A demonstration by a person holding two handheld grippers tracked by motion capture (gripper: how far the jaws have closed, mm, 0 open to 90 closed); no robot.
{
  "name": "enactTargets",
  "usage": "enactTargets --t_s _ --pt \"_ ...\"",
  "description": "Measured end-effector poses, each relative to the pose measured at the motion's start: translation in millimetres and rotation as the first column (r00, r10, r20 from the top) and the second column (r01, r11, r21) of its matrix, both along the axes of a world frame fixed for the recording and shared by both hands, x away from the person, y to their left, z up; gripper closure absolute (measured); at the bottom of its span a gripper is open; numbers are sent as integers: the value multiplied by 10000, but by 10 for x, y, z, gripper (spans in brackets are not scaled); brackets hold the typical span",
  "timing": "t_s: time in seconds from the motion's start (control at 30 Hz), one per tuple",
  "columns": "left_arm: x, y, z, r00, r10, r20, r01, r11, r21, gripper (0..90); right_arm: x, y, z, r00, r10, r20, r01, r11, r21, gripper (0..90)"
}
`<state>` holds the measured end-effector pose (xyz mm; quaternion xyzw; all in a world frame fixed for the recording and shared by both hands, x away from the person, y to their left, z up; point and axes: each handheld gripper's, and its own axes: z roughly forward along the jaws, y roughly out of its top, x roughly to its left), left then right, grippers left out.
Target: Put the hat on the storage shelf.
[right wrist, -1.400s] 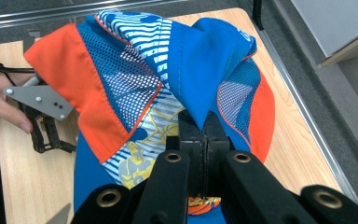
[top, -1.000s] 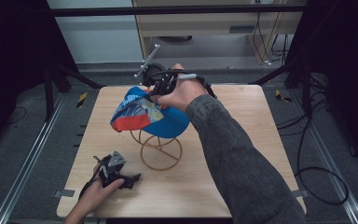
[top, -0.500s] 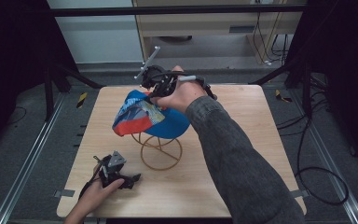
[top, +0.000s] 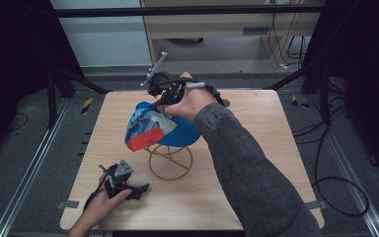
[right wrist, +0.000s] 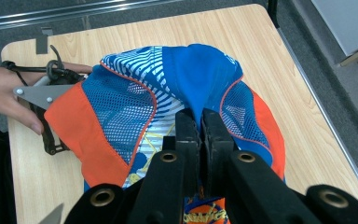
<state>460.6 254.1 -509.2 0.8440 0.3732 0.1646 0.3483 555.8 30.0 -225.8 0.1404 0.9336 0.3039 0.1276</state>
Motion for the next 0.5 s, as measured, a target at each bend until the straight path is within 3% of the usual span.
enactTargets --t_s 0.5 --pt "0 0 0 10000 -4 3 4 10000 -4 0 -8 -58 -3 9999 -168 -40 168 9997 182 738"
